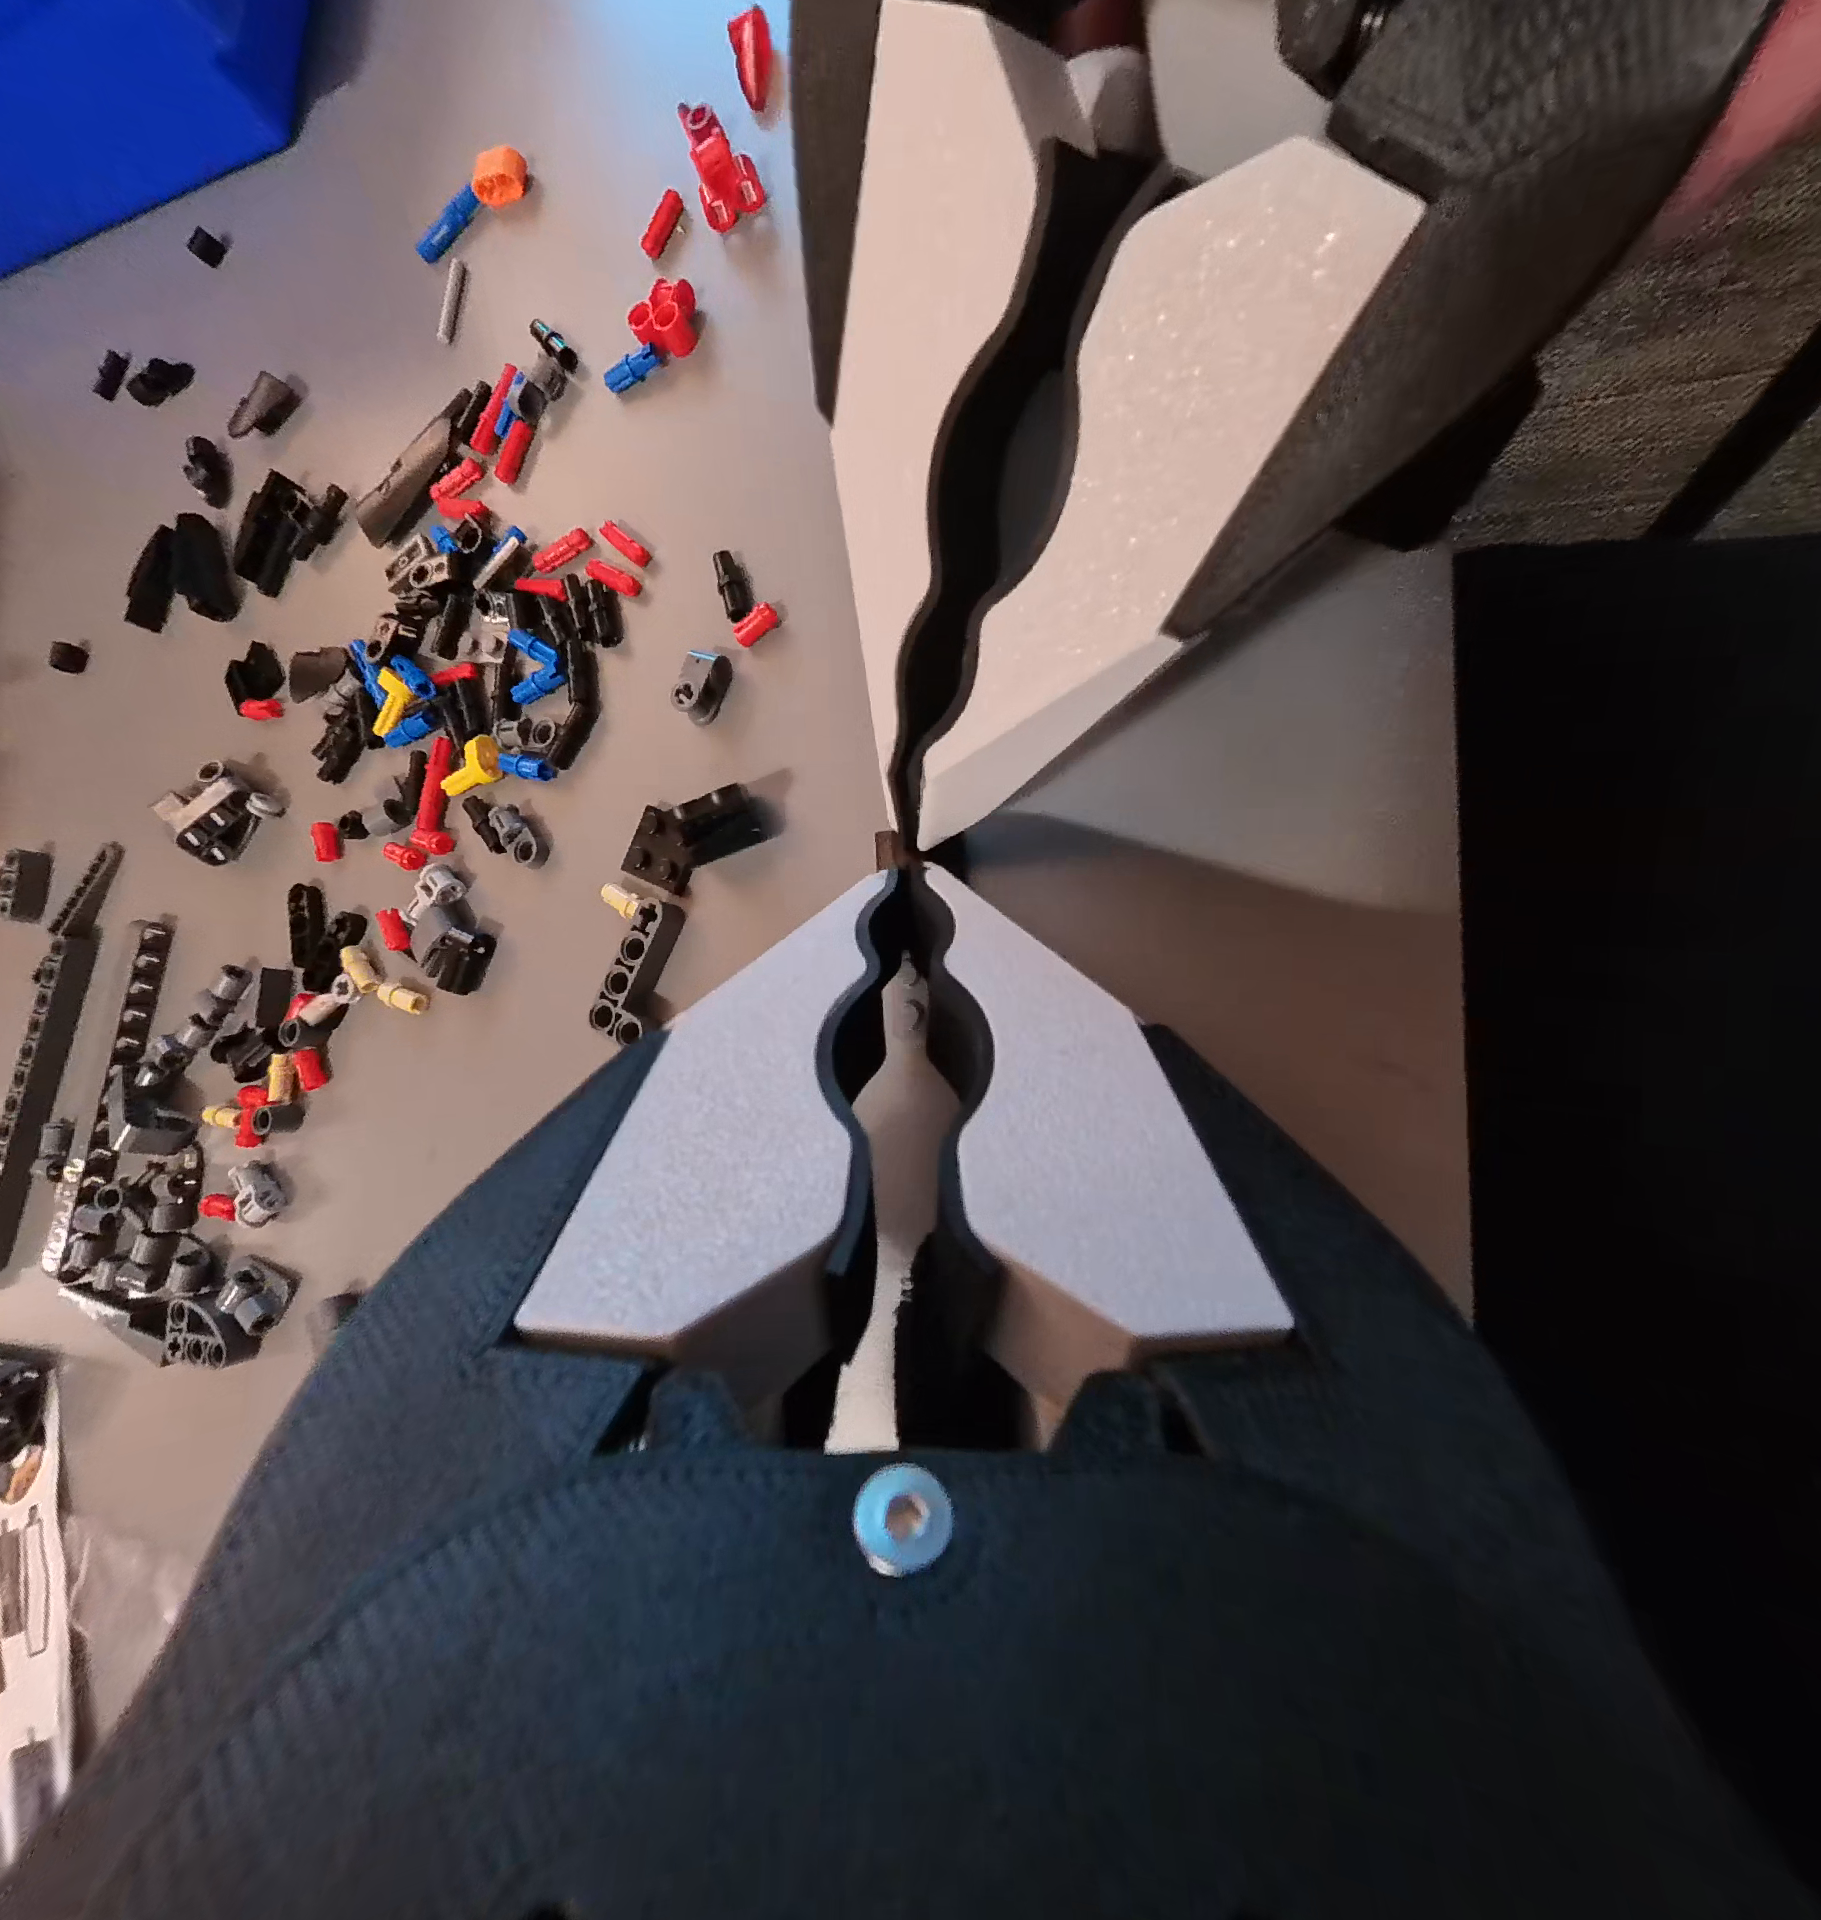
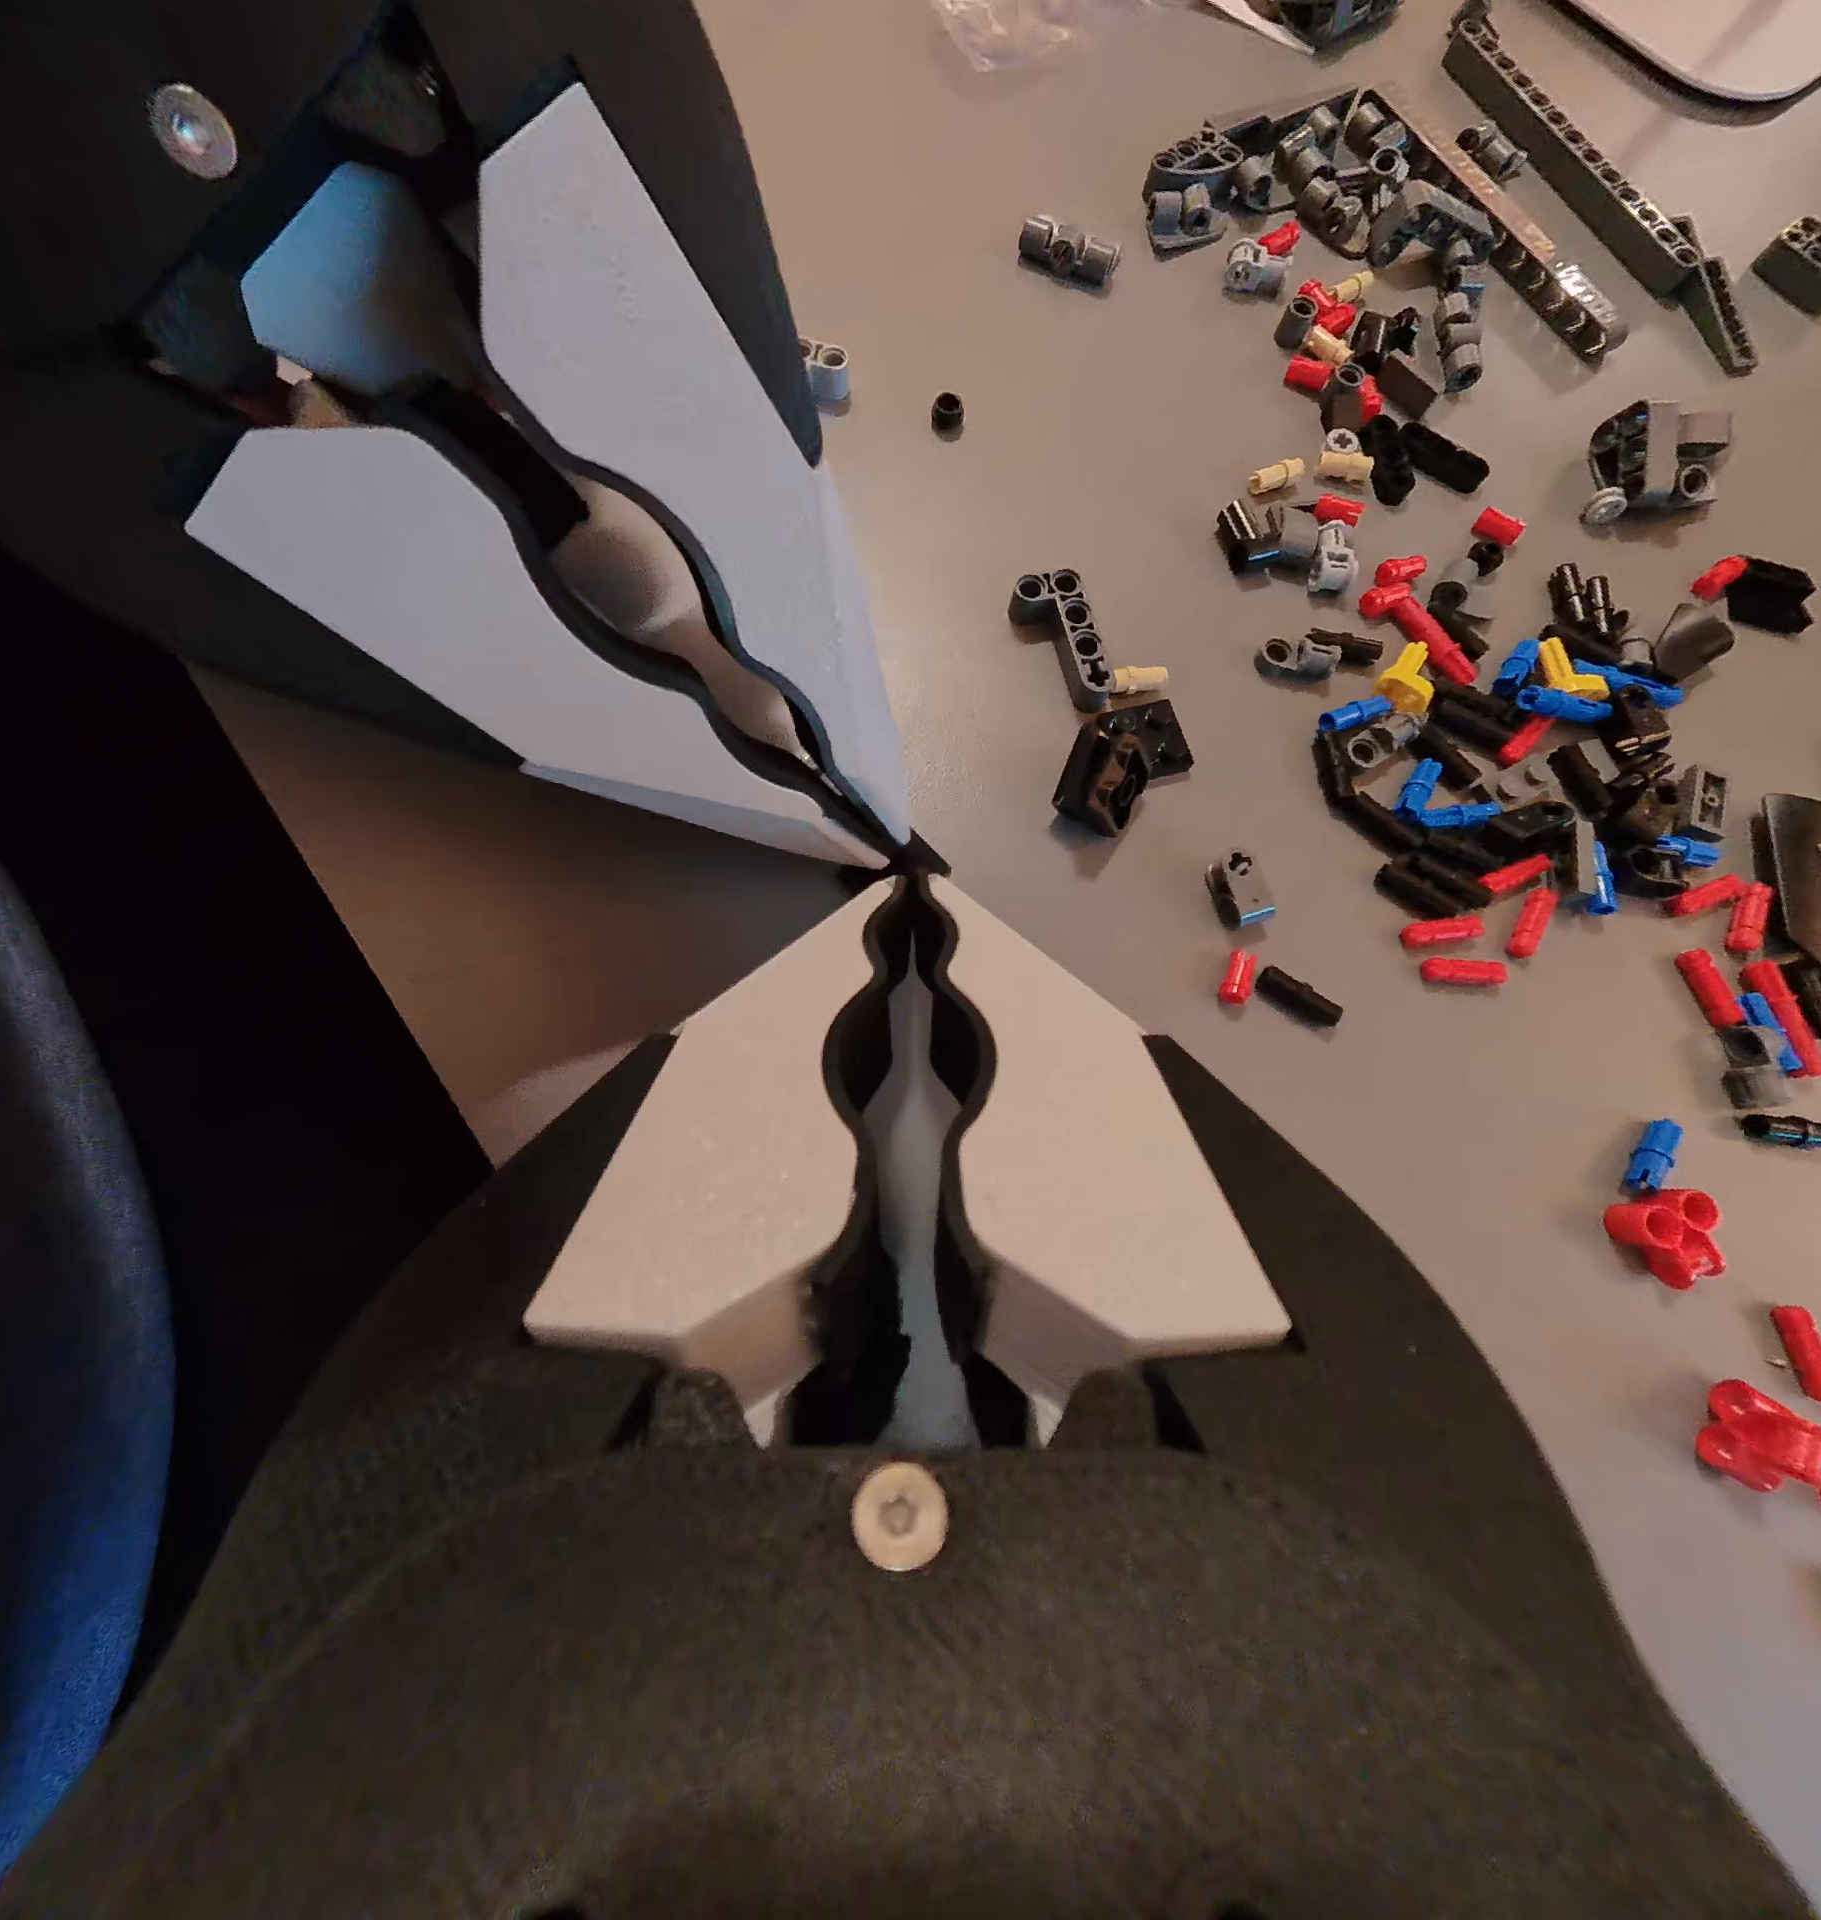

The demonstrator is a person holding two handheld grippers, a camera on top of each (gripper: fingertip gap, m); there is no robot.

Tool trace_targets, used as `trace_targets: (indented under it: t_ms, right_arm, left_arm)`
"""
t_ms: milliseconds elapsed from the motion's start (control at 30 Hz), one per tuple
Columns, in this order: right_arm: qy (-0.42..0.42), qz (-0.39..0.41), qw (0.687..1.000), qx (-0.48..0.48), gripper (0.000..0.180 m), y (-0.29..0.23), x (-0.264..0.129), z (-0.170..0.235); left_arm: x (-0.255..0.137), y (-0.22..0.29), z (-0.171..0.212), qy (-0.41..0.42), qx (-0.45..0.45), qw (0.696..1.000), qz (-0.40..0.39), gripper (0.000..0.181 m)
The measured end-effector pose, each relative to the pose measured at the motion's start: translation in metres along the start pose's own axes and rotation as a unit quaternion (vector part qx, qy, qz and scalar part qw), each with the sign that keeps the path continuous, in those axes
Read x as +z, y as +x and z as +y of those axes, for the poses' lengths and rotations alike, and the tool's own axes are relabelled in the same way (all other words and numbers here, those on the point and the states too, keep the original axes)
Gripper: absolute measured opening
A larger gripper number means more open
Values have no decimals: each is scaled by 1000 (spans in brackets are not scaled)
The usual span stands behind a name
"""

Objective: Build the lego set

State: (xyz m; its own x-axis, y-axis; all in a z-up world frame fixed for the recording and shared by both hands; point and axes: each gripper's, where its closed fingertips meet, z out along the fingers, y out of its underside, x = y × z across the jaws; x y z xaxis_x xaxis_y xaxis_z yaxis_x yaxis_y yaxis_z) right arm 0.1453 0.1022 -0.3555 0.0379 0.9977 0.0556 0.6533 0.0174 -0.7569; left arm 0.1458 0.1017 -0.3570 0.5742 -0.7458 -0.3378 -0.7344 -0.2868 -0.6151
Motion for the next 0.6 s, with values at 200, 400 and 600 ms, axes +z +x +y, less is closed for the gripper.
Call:
trace_targets:
  t_ms: [200,400,600]
  right_arm:
    - [-6,-3,1000,-5,0,-2,2,1]
    - [-6,-15,1000,9,0,-1,3,0]
    - [-3,-20,1000,14,0,0,2,0]
  left_arm:
    - [4,14,-2,3,6,1000,17,0]
    - [0,9,-2,20,6,1000,-2,0]
    - [-22,-21,6,42,-60,997,-8,0]
